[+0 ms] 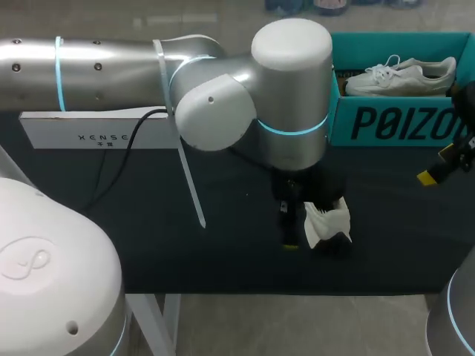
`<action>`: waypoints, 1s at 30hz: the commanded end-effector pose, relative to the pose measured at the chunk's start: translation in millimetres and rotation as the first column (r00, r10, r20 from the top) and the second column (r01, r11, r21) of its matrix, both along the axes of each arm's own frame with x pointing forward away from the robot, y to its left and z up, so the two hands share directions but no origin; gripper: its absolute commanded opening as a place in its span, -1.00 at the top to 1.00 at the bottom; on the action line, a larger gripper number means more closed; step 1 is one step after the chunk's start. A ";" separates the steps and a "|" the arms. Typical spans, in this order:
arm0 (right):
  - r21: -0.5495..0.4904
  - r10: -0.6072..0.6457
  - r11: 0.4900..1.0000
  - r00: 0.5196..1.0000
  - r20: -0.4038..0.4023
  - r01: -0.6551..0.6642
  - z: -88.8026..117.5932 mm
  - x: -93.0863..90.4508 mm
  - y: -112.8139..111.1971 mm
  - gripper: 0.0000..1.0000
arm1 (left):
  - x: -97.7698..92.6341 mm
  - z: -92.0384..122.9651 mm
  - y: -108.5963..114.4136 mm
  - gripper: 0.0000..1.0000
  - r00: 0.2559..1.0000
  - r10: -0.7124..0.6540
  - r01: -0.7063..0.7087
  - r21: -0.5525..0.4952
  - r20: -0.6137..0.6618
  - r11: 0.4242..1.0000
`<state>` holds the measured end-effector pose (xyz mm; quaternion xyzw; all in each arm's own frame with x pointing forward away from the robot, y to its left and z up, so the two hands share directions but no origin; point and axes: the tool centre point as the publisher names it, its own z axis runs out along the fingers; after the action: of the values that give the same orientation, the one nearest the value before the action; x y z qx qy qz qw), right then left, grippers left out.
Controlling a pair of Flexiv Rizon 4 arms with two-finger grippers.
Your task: Take the shoe out of the shoebox, open the shoe tongue, remove and reinsert the insole, then place the shoe into the shoebox
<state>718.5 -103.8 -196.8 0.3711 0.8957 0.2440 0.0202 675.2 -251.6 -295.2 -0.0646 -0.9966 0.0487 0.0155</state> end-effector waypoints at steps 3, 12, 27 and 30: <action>-0.001 -0.002 1.000 1.000 0.002 0.002 -0.9 -1.2 0.1 -1.00 | -3.1 0.1 1.4 -1.00 0.990 0.137 -0.137 0.001 0.019 0.991; -0.001 -0.002 1.000 1.000 0.002 0.002 -0.9 -1.2 0.1 -1.00 | 1.6 -2.0 -4.1 -1.00 0.976 0.218 -0.218 0.001 0.016 0.976; -0.001 -0.002 1.000 1.000 0.002 0.002 -0.9 -1.2 0.1 -1.00 | 25.6 -21.8 -47.7 -1.00 0.892 0.451 -0.451 0.041 0.009 0.891; -0.001 -0.002 1.000 1.000 0.002 0.002 -0.9 -1.2 0.1 -1.00 | 30.4 -25.6 -64.7 -1.00 0.896 0.445 -0.444 0.047 -0.010 0.895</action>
<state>718.5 -103.8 -196.8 0.3711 0.8957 0.2440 0.0202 695.9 -288.0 -311.2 0.1672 -0.9845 0.0529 0.0048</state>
